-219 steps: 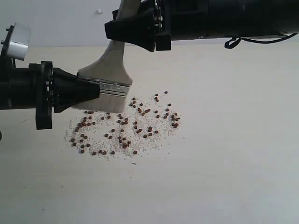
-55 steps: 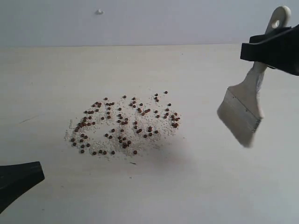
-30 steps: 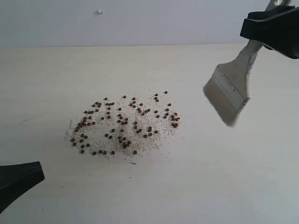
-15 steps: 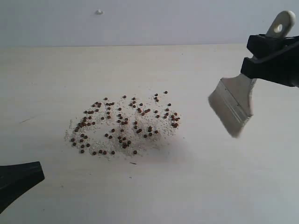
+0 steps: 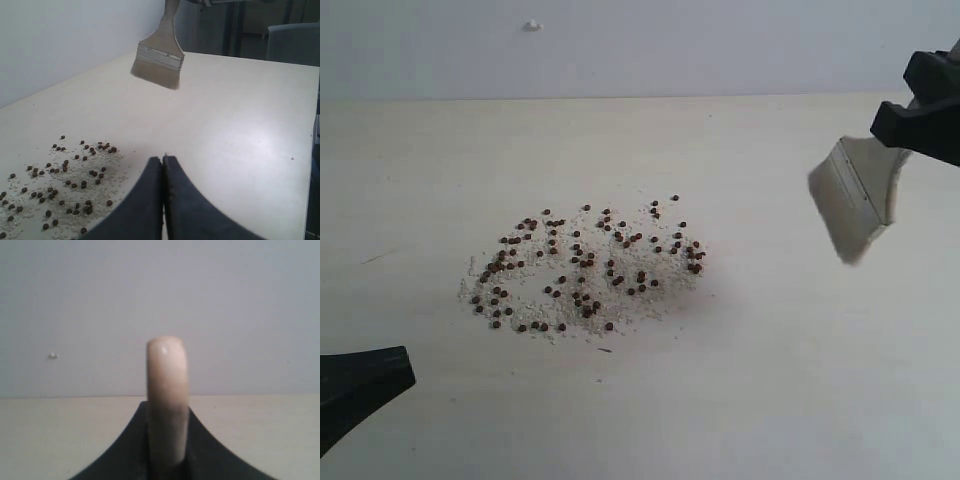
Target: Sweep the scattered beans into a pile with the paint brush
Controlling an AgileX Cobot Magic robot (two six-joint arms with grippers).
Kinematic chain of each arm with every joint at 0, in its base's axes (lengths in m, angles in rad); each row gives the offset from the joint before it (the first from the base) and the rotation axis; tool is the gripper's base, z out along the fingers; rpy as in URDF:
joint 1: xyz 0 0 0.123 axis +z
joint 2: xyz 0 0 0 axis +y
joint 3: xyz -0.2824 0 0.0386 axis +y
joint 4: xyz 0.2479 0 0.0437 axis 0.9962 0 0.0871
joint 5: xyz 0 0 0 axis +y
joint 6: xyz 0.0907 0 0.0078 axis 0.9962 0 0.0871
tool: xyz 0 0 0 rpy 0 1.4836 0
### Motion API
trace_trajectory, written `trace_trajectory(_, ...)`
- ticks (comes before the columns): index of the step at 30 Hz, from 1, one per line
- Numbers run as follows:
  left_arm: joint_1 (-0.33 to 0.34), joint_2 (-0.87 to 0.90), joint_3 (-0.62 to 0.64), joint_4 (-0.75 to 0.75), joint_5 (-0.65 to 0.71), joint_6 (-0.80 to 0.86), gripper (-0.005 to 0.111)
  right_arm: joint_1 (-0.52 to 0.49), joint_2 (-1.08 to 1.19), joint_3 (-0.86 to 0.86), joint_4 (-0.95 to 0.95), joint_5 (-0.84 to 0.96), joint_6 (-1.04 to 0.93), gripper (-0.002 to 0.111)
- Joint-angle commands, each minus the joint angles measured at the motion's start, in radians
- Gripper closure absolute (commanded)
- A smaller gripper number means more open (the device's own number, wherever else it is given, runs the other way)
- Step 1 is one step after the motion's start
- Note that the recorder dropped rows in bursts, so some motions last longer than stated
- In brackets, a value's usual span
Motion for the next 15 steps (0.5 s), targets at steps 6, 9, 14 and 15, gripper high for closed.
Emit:
trace_trajectory(6, 0.003, -0.008, 0.004, -0.015, -0.006, -0.007, 0.107, -0.005, 0.106, 0.005, -0.223, -0.072, 0.229, 0.108)
trace_trajectory(9, 0.003, -0.008, 0.004, -0.015, -0.006, -0.007, 0.107, -0.005, 0.147, 0.005, -0.223, -0.096, 0.225, 0.108)
trace_trajectory(14, 0.003, -0.008, 0.004, -0.066, 0.078, -0.007, 0.107, -0.005, 0.147, 0.005, -0.223, -0.158, 0.225, 0.108)
trace_trajectory(15, 0.003, -0.008, 0.004, -0.177, 0.149, -0.007, 0.107, -0.005, 0.147, 0.005, -0.223, -0.165, 0.225, 0.108)
